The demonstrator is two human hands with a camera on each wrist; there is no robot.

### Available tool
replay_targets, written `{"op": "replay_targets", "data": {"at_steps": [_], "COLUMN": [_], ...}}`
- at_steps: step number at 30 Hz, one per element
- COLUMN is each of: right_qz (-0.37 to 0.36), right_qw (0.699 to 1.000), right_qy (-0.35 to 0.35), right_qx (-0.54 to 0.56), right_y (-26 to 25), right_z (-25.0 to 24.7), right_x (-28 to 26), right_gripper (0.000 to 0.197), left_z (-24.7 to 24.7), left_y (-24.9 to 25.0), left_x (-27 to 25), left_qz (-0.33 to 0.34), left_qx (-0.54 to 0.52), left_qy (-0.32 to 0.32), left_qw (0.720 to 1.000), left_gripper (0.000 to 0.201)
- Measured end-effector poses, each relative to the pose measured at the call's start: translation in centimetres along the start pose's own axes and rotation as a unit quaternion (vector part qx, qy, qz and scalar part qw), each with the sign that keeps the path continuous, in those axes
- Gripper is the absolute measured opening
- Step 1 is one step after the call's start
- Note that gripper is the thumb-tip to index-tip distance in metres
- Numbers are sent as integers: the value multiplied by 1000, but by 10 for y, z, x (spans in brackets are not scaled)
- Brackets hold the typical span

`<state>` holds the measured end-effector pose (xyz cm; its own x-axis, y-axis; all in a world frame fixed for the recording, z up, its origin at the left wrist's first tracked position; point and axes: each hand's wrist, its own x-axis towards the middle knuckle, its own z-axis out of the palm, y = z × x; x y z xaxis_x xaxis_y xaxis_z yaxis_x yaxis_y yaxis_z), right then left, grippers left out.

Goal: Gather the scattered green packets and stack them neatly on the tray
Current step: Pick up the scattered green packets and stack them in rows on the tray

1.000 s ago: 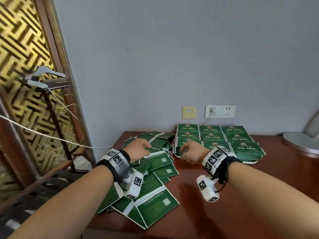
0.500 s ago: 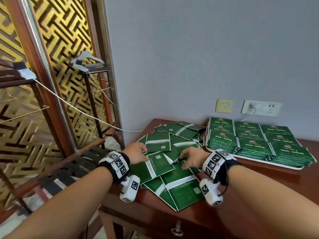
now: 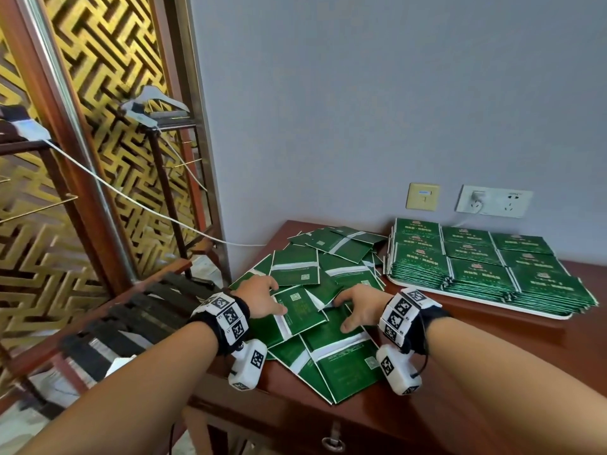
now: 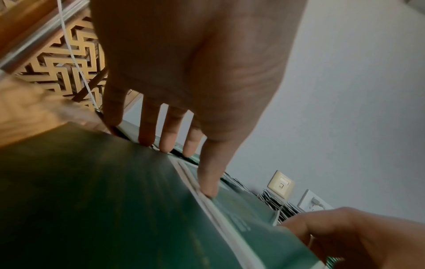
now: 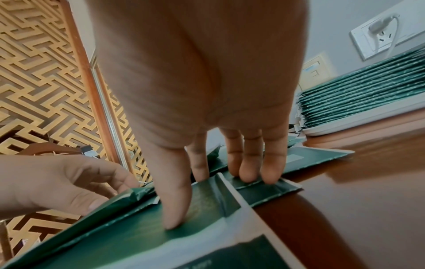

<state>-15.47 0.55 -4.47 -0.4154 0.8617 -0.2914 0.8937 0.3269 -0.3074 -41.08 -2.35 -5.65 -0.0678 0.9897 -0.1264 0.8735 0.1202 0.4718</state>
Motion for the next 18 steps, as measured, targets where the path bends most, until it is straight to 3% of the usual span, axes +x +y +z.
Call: {"op": "replay_targets", "data": {"at_steps": [8,18], "right_qz": [-7,-10], "right_qw": [1000,997], "right_qy": [9,41], "right_qx": [-22,61], "right_y": [3,17], "right_z": [-2,-5], "right_x": [0,-5], "right_gripper": [63,41], "left_z": [3,1], "left_y": [2,10], "left_x": [6,5], "left_qz": [-12,-23], "left_qx": [11,-9], "left_qy": [-5,-8], "left_qw": [1000,1000], "left_gripper": [68,39]}}
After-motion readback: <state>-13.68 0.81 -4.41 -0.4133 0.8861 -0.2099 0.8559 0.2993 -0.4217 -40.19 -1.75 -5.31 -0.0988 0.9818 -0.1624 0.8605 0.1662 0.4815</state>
